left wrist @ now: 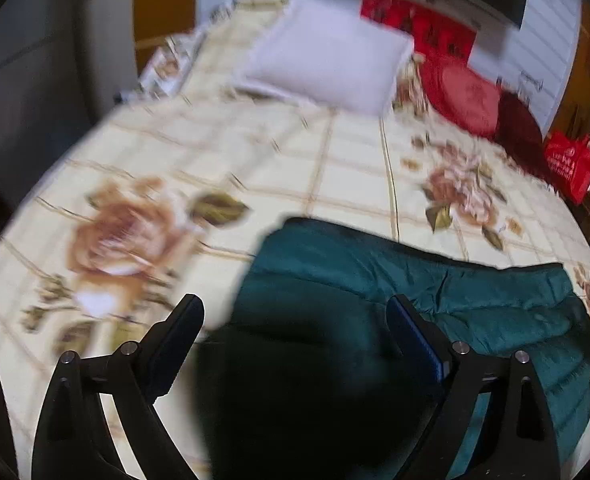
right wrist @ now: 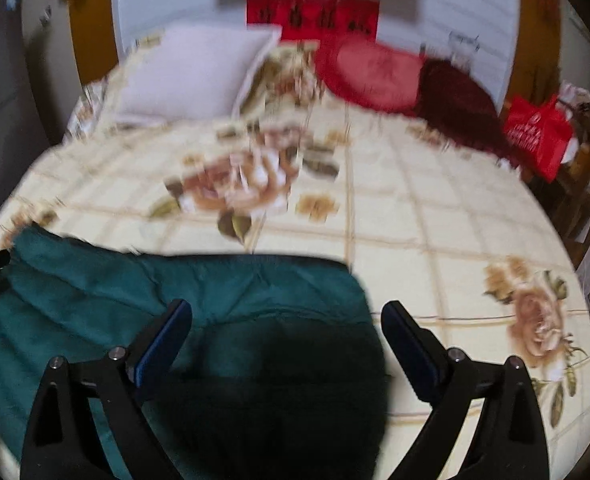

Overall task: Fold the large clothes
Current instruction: 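Open both grippers and release the folded coat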

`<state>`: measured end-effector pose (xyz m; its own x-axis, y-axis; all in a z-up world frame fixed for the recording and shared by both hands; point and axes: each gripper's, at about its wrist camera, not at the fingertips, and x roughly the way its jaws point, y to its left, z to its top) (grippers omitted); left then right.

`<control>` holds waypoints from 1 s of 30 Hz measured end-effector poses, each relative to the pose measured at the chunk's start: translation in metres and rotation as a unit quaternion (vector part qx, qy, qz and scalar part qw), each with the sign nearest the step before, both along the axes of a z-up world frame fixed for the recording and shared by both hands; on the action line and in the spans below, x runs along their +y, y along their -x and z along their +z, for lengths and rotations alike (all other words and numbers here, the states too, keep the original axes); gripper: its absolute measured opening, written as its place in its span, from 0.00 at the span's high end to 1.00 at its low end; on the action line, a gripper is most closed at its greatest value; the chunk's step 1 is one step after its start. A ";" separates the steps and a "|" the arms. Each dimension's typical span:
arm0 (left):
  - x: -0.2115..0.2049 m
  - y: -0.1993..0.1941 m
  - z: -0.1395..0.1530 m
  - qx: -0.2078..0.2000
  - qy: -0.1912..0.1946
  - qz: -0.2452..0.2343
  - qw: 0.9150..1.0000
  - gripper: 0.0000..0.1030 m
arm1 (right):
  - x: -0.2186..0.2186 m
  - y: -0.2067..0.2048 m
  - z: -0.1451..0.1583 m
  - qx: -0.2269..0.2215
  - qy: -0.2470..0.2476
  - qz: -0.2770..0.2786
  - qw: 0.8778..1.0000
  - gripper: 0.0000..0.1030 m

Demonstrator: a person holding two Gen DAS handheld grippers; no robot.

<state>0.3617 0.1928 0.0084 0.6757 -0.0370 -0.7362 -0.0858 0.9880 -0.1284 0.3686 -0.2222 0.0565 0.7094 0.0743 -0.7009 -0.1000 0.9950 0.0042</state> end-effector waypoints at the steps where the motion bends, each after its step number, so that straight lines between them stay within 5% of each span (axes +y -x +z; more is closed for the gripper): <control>1: 0.007 0.011 0.008 -0.010 -0.001 0.002 1.000 0.33 | -0.003 0.016 0.010 -0.012 -0.003 0.003 1.000 0.05; 5: 0.030 0.063 0.014 -0.028 0.006 0.008 1.000 0.33 | -0.014 0.075 0.019 -0.039 -0.013 0.004 0.999 0.05; 13: 0.032 0.136 -0.029 -0.010 0.029 0.017 0.999 0.33 | -0.045 0.162 -0.034 -0.016 -0.012 -0.026 0.999 0.05; 21: 0.032 0.160 -0.051 -0.027 0.052 0.021 0.998 0.33 | -0.058 0.190 -0.063 -0.011 0.029 -0.038 0.999 0.05; 30: 0.026 0.164 -0.050 -0.056 0.027 0.015 0.998 0.33 | -0.055 0.196 -0.078 0.000 0.020 -0.028 0.999 0.05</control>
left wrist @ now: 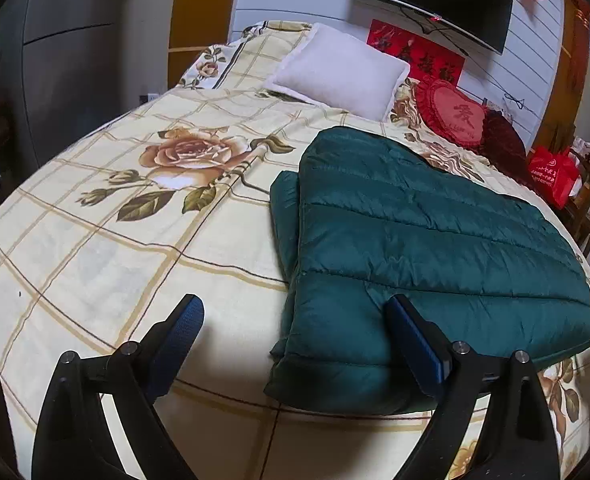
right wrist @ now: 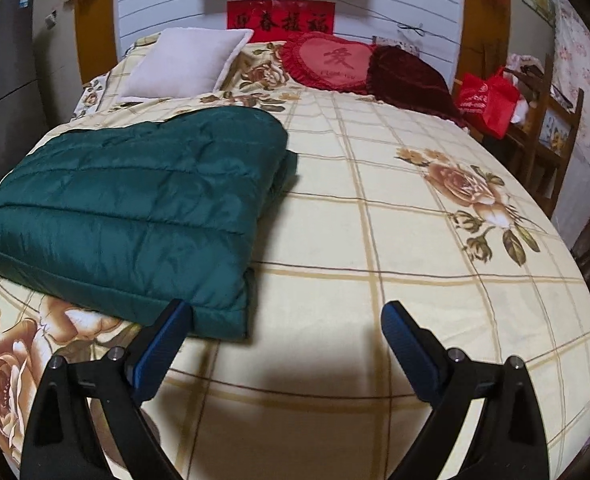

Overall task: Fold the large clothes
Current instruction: 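Open both grippers and release the folded coat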

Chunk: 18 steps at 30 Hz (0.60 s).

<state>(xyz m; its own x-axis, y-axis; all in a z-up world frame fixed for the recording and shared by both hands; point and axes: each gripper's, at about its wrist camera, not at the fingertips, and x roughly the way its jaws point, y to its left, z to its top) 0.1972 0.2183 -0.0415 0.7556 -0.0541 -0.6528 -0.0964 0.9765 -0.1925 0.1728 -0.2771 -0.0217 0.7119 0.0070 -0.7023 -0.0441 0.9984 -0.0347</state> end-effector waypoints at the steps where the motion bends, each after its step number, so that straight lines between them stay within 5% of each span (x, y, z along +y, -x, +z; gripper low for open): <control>1: 0.000 0.001 0.001 -0.004 0.001 -0.002 1.000 0.33 | 0.001 0.000 -0.001 0.005 -0.005 0.004 1.000 0.05; 18: 0.008 0.009 0.003 0.005 0.009 -0.018 1.000 0.33 | 0.010 -0.004 -0.035 0.089 -0.009 0.019 0.996 0.05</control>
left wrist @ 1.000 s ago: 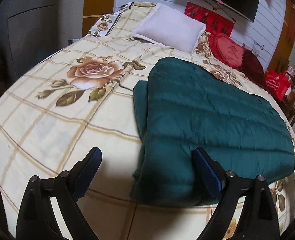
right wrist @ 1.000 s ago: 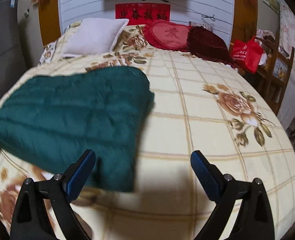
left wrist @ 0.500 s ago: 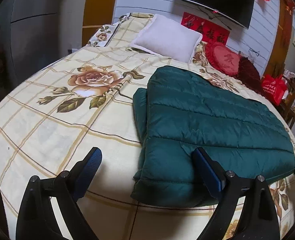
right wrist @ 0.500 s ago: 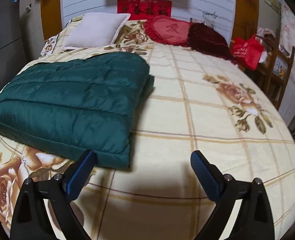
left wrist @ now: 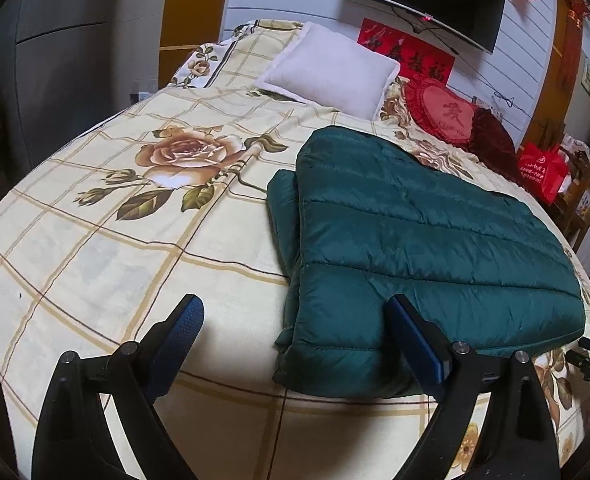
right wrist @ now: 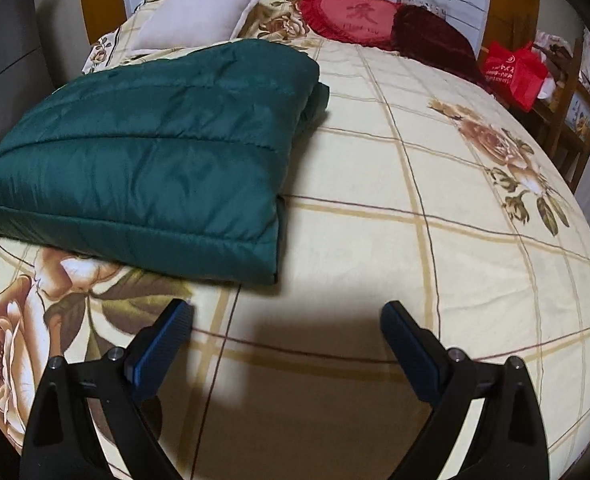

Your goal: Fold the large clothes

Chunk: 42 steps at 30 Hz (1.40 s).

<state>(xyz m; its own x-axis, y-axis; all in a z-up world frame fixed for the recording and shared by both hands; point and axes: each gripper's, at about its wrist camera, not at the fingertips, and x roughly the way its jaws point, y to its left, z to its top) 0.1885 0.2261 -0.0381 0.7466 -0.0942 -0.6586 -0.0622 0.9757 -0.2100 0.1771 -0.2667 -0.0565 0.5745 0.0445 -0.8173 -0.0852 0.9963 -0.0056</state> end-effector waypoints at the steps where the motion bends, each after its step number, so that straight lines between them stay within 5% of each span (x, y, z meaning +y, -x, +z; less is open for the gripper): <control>1: 0.000 0.000 0.000 0.000 -0.001 0.000 1.000 0.33 | 0.000 0.000 0.000 0.000 0.001 0.000 1.000 0.05; 17: 0.022 0.005 -0.004 -0.001 0.046 0.035 0.998 0.40 | 0.000 0.002 -0.002 0.000 0.003 -0.007 1.000 0.00; 22: 0.028 0.009 -0.006 0.004 0.029 0.041 0.999 0.40 | -0.004 0.003 0.000 0.009 0.000 -0.007 1.000 0.01; 25: 0.035 0.013 -0.007 0.003 0.024 0.044 0.999 0.40 | -0.015 0.017 0.021 -0.036 -0.044 -0.019 0.998 0.03; 31: 0.033 0.016 0.003 -0.023 0.095 -0.023 0.995 0.39 | -0.018 0.031 0.061 -0.140 -0.082 0.020 0.987 0.03; 35: 0.015 0.009 0.009 -0.034 0.070 -0.058 0.995 0.36 | -0.012 0.007 0.056 -0.129 -0.117 0.047 0.984 0.03; 42: -0.030 -0.016 -0.015 0.012 0.027 -0.142 0.989 0.36 | 0.013 -0.042 0.014 -0.047 -0.177 0.085 0.979 0.03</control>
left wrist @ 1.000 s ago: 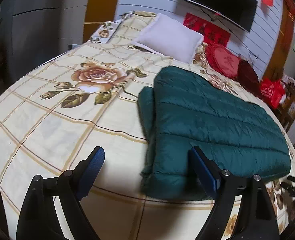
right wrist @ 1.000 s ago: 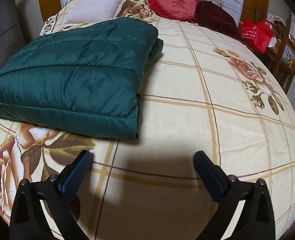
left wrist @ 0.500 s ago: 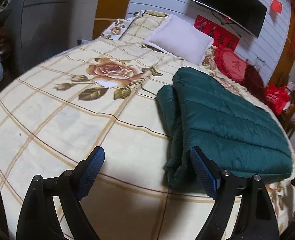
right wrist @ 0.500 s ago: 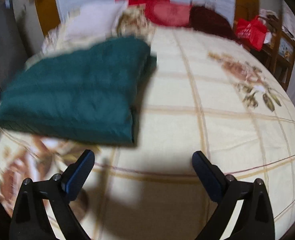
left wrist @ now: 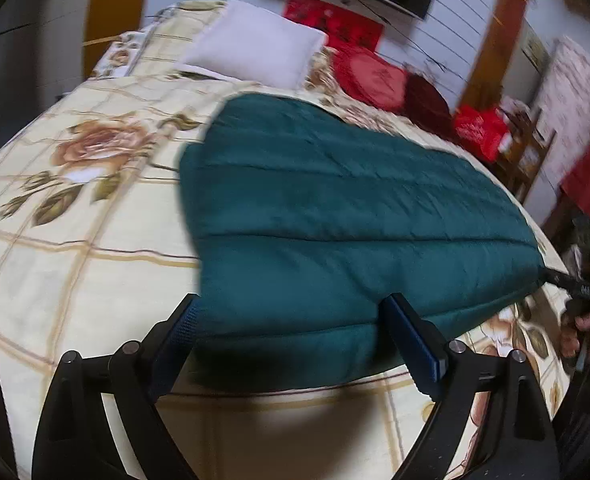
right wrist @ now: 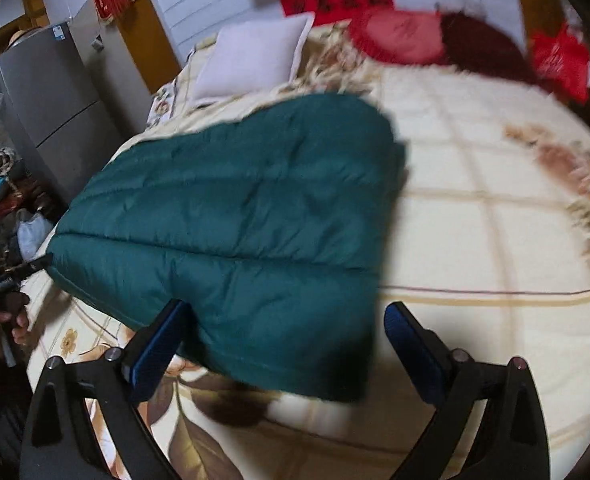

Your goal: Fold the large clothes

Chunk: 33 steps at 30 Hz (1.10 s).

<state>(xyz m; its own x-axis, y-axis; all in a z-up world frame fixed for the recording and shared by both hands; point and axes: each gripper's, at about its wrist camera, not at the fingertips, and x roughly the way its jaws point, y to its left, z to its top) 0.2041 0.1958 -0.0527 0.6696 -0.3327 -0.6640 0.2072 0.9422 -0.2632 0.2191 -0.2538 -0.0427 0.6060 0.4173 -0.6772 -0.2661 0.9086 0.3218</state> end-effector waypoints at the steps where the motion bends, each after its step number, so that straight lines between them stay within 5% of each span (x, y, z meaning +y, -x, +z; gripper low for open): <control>1: -0.004 0.001 0.002 -0.010 -0.006 0.003 1.000 0.41 | 0.003 -0.001 0.002 -0.007 -0.002 0.004 1.000 0.04; 5: -0.012 0.008 0.011 -0.018 -0.018 0.006 1.000 0.73 | 0.014 -0.003 0.011 -0.027 -0.001 0.034 0.999 0.16; 12: -0.025 0.049 0.016 -0.014 -0.031 -0.008 0.999 0.75 | 0.017 -0.001 0.024 -0.035 0.010 0.041 0.998 0.17; 19: -0.016 0.055 0.008 0.003 -0.032 0.024 0.999 0.66 | 0.006 0.028 0.032 -0.021 0.025 0.008 0.999 0.17; 24: -0.007 0.078 0.027 -0.016 -0.039 0.073 0.996 0.64 | 0.002 0.070 0.054 -0.040 0.054 -0.050 0.996 0.17; 27: -0.027 0.102 0.042 -0.032 -0.052 0.073 0.995 0.56 | 0.011 0.100 0.067 -0.066 0.057 -0.065 0.994 0.13; 29: -0.048 0.114 0.046 -0.030 -0.057 0.070 0.995 0.39 | 0.026 0.121 0.071 -0.077 0.062 -0.063 0.993 0.00; 33: -0.090 0.132 0.041 -0.006 -0.070 0.048 0.996 0.36 | 0.065 0.148 0.064 -0.044 0.088 -0.022 0.995 0.00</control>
<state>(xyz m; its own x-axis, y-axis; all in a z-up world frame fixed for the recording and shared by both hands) 0.0720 0.1060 -0.0115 0.7016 -0.1713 -0.6917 0.1170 0.9852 -0.1253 0.0709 -0.1887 0.0210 0.6818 0.2683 -0.6806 -0.2448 0.9604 0.1333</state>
